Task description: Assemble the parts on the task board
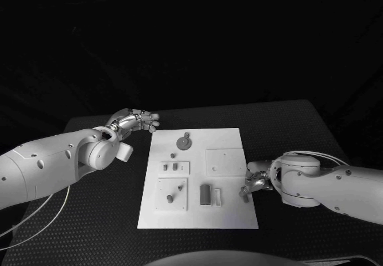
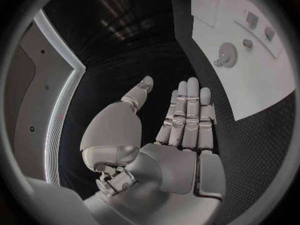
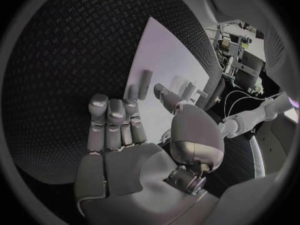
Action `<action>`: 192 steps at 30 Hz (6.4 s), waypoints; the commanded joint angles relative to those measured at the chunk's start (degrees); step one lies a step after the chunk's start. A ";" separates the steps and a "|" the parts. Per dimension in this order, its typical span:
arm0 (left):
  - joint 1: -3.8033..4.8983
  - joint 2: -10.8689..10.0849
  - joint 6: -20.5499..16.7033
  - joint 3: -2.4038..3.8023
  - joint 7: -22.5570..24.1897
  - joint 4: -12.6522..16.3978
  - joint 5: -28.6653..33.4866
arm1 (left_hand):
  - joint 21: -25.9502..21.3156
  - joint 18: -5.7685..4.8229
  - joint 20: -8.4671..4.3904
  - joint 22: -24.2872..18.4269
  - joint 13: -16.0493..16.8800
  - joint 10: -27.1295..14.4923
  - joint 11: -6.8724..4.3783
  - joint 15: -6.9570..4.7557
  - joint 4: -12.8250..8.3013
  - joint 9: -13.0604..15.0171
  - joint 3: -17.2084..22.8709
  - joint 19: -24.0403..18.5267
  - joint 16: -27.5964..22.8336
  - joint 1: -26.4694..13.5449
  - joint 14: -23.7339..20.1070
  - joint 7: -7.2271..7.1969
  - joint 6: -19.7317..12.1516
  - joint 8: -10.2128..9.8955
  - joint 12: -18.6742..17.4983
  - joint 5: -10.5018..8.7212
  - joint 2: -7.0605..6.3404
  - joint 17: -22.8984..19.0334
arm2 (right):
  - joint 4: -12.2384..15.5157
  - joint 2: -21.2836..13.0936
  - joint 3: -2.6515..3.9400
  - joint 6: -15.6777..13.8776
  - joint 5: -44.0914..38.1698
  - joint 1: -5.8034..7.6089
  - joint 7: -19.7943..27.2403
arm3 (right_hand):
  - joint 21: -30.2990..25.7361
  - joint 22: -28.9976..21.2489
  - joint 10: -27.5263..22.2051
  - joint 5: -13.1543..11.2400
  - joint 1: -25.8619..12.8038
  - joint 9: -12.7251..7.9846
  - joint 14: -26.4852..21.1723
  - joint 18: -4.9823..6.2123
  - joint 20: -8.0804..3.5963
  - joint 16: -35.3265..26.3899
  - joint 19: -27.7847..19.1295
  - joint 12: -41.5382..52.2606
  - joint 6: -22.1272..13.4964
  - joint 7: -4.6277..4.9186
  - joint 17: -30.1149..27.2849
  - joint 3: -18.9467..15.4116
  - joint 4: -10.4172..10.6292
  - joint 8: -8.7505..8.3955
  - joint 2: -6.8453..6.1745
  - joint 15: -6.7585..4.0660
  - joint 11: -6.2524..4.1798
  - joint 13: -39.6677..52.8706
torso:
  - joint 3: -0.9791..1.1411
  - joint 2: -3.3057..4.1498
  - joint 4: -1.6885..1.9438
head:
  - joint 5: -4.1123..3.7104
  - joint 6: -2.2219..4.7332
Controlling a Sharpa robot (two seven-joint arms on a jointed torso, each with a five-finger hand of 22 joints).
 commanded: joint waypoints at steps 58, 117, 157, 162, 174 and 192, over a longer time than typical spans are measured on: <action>0.08 -0.43 0.90 0.03 -0.03 0.61 -0.48 | -0.51 0.23 0.50 0.31 -0.11 -0.40 0.17 0.42 0.35 -0.11 -0.04 -0.23 -0.63 -0.58 -0.07 0.26 -0.01 -0.11 -0.27 0.12 -0.32 0.35 | 3.62 1.19 -0.50 -8.89 10.44 0.39 1.40 | 1.25 -2.36 2.35 -0.01 2.10 -7.05 1.65 2.00 0.66 -1.61 0.26 -1.14 3.66 -0.14 0.80 5.23 -0.12 -5.51 -1.30 -0.03 0.01 0.68 | -0.07 0.04 0.14 | 0.85 -0.38; 0.08 -0.51 1.22 0.02 -0.59 0.66 -0.72 | -0.63 0.24 0.54 0.48 -0.10 -0.41 0.18 0.45 0.47 -0.12 0.07 -0.21 -0.79 -0.60 -0.05 0.26 0.02 -0.09 -0.26 0.10 -0.19 0.54 | -0.44 6.67 -0.56 -2.19 -2.90 -3.09 -0.19 | 2.16 -3.35 2.43 -0.28 2.96 -6.41 1.51 2.00 -0.09 -1.69 -0.68 -1.19 3.67 -0.55 1.47 -4.62 -6.65 -4.64 4.01 -0.50 -0.41 1.62 | 0.00 0.02 0.10 | 1.27 -0.89; 0.08 -0.85 1.05 0.02 -0.84 0.86 -0.93 | -0.73 0.25 0.56 0.59 -0.11 -0.46 0.19 0.47 0.51 -0.13 0.09 -0.23 -0.93 -0.61 -0.07 0.25 0.02 -0.07 -0.26 0.08 -0.22 0.67 | 1.58 6.75 -0.56 1.08 -28.25 -3.09 -0.05 | 1.84 -4.24 1.75 -0.28 4.28 -6.95 0.97 2.00 0.41 -2.42 -1.25 -1.97 2.74 -0.06 1.43 -3.23 -5.05 -5.27 0.19 -0.05 0.07 1.76 | -0.06 0.02 0.08 | 0.93 -0.60; 0.08 -0.89 0.99 0.02 -0.83 0.88 -0.95 | -0.75 0.25 0.56 0.61 -0.10 -0.47 0.19 0.47 0.52 -0.13 0.10 -0.23 -0.95 -0.62 -0.07 0.25 0.02 -0.07 -0.26 0.08 -0.21 0.69 | 1.56 7.03 -0.56 2.70 -28.07 -3.10 -0.04 | 1.78 -4.32 1.64 -0.28 4.71 -7.03 0.82 2.00 0.46 -2.55 -1.46 -2.15 2.59 0.02 1.41 -2.58 -4.56 -5.35 0.47 0.07 0.15 1.70 | -0.06 0.03 0.10 | 0.93 -0.60; 0.08 -0.94 0.92 0.02 -0.90 1.00 -1.08 | -0.78 0.25 0.56 0.64 -0.10 -0.46 0.19 0.47 0.52 -0.13 0.13 -0.23 -0.97 -0.58 -0.05 0.25 0.02 -0.07 -0.26 0.08 -0.17 0.72 | 0.97 7.20 -0.56 6.03 -26.35 -3.57 0.09 | 1.85 -4.43 1.56 -0.28 5.71 -7.23 0.60 2.00 0.73 -2.68 -1.88 -2.38 2.51 0.14 1.45 0.03 -3.02 -5.46 0.54 0.26 0.28 1.63 | -0.08 0.00 0.11 | 0.65 -0.61; 0.08 -0.73 0.83 0.02 -0.89 0.97 -1.14 | -0.80 0.27 0.56 0.69 -0.09 -0.44 0.18 0.46 0.53 -0.13 0.17 -0.20 -0.99 -0.54 0.00 0.24 0.03 -0.06 -0.24 0.09 -0.11 0.79 | 1.03 6.10 -0.54 -1.28 -19.85 -4.03 0.26 | 2.88 -4.44 2.41 7.17 7.30 -8.35 1.16 2.00 1.71 -2.70 -2.12 -2.34 3.76 0.02 1.65 7.79 -6.95 -5.34 8.15 0.49 0.20 1.65 | -0.03 0.01 0.16 | 0.59 -0.53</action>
